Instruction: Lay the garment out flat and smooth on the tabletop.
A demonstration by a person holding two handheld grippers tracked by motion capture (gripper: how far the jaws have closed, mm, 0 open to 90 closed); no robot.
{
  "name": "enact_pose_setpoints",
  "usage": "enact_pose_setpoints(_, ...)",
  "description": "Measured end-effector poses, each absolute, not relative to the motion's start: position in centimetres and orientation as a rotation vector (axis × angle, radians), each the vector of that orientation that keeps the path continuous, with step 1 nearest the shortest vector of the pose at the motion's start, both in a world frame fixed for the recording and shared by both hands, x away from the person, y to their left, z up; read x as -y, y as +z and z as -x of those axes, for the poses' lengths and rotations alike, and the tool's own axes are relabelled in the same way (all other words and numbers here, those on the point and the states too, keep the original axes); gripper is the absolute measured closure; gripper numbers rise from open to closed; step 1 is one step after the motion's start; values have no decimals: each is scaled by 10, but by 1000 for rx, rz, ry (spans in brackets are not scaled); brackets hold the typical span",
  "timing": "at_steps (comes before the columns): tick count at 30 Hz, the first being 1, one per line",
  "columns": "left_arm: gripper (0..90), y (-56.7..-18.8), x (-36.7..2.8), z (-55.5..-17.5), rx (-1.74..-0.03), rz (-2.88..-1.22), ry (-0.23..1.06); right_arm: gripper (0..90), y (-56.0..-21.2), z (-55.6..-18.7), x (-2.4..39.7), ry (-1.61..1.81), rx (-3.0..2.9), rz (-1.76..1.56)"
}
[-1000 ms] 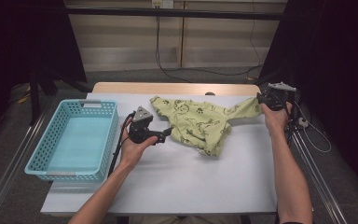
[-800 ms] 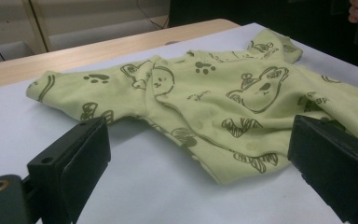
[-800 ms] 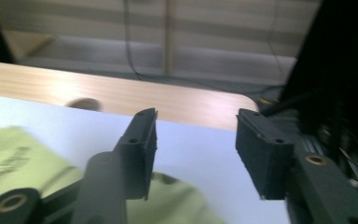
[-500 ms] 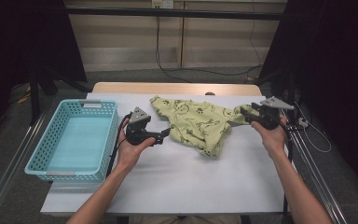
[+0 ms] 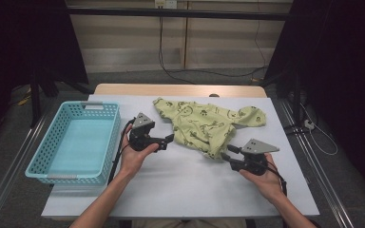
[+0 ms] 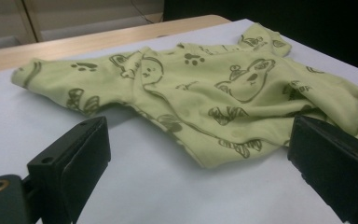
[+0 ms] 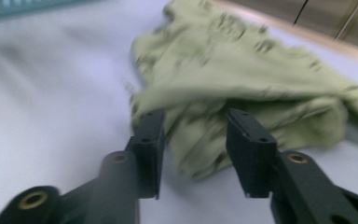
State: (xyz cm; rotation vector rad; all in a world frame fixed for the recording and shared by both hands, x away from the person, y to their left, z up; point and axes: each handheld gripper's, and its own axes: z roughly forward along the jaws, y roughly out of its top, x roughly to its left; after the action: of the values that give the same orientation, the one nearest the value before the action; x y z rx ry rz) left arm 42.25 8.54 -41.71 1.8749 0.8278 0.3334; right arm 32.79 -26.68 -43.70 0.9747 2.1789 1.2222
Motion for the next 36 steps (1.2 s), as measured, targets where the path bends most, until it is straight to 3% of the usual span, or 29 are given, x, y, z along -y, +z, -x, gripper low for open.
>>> enact_pose_setpoints(7,57,-418,-83,-420,-811,-1893,342,344,-443,-334,254,1212,-2209,-929)
enact_pose_setpoints(13,57,-419,-81,-418,-814,-1893,350,322,-453,-339,241,1122,-2245,-884)
enact_pose_setpoints(18,57,-420,-80,-419,-813,-1901,347,403,-460,-345,236,1009,-2277,-899)
enact_pose_setpoints(20,57,-421,-78,-418,-811,-1895,344,581,-460,-347,237,1007,-2277,-895)
enact_pose_setpoints(23,58,-420,-77,-418,-811,-1890,350,701,-453,-350,242,1102,-2262,-931)
enact_pose_setpoints(36,70,-412,-74,-418,-807,-1873,361,735,-373,-381,244,1633,-2031,-1001)
